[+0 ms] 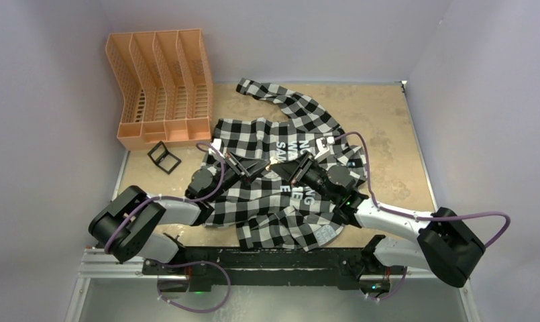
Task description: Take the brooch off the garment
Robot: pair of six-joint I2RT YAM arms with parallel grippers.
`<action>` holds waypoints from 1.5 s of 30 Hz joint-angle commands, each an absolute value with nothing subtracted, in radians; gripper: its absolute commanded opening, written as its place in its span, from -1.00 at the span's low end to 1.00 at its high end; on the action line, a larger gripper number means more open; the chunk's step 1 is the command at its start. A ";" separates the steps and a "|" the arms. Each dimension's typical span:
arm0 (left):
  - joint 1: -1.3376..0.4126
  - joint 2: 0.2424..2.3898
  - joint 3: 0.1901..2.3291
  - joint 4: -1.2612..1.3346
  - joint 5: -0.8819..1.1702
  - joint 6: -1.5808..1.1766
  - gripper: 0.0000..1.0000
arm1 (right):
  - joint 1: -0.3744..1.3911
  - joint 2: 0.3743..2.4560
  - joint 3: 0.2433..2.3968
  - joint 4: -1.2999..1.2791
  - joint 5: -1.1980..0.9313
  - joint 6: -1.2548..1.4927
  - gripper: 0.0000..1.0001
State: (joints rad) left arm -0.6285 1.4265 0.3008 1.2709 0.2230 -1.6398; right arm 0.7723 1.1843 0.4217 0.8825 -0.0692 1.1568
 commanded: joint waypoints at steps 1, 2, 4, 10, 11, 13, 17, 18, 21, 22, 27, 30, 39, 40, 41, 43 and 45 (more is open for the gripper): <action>-0.644 1.407 0.286 1.368 0.180 -1.643 -1.00 | 0.778 1.154 0.410 0.933 -0.034 1.167 -0.45; -0.647 1.407 0.284 1.374 0.178 -1.639 -1.00 | 0.778 1.152 0.410 0.931 -0.031 1.167 -0.47; -0.654 1.407 0.281 1.388 0.173 -1.636 -1.00 | 0.778 1.149 0.408 0.929 -0.027 1.168 -0.50; -0.664 1.395 0.255 1.427 0.163 -1.615 -1.00 | 0.778 1.139 0.407 0.924 -0.027 1.156 -0.68; -0.664 1.390 0.245 1.434 0.159 -1.614 -1.00 | 0.778 1.136 0.408 0.920 -0.029 1.150 -0.73; -0.664 1.378 0.234 1.432 0.153 -1.606 -1.00 | 0.779 1.127 0.408 0.911 -0.030 1.137 -0.81; -0.663 1.354 0.233 1.395 0.182 -1.553 -0.96 | 0.778 1.109 0.408 0.881 -0.057 1.115 -0.85; -0.661 1.344 0.232 1.373 0.193 -1.537 -0.88 | 0.778 1.105 0.410 0.871 -0.065 1.109 -0.86; -0.645 1.315 0.225 1.314 0.228 -1.497 -0.78 | 0.778 1.090 0.429 0.831 -0.077 1.064 -0.88; -0.637 1.306 0.219 1.306 0.239 -1.490 -0.75 | 0.777 1.088 0.437 0.815 -0.083 1.049 -0.89; -0.572 1.258 0.216 1.233 0.314 -1.425 -0.61 | 0.776 1.101 0.464 0.779 -0.127 1.004 -0.95; -0.543 1.231 0.249 1.148 0.376 -1.350 -0.48 | 0.773 1.118 0.506 0.740 -0.192 0.938 -0.97; -0.482 1.181 0.397 0.818 0.616 -1.067 -0.34 | 0.737 1.133 0.617 0.623 -0.387 0.730 -1.00; -0.478 1.174 0.400 0.809 0.636 -1.056 -0.35 | 0.726 1.136 0.623 0.614 -0.413 0.716 -1.00; -0.473 1.163 0.400 0.803 0.650 -1.050 -0.35 | 0.714 1.139 0.629 0.606 -0.439 0.703 -1.00; -0.469 1.142 0.404 0.786 0.675 -1.032 -0.36 | 0.689 1.146 0.637 0.604 -0.509 0.685 -1.00; -0.469 1.131 0.409 0.771 0.694 -1.014 -0.37 | 0.662 1.158 0.647 0.606 -0.575 0.669 -1.00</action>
State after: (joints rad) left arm -0.4755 1.1633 0.3759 0.8433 0.5915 -1.1133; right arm 0.7010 1.1442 0.5869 0.5976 -0.3916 0.7506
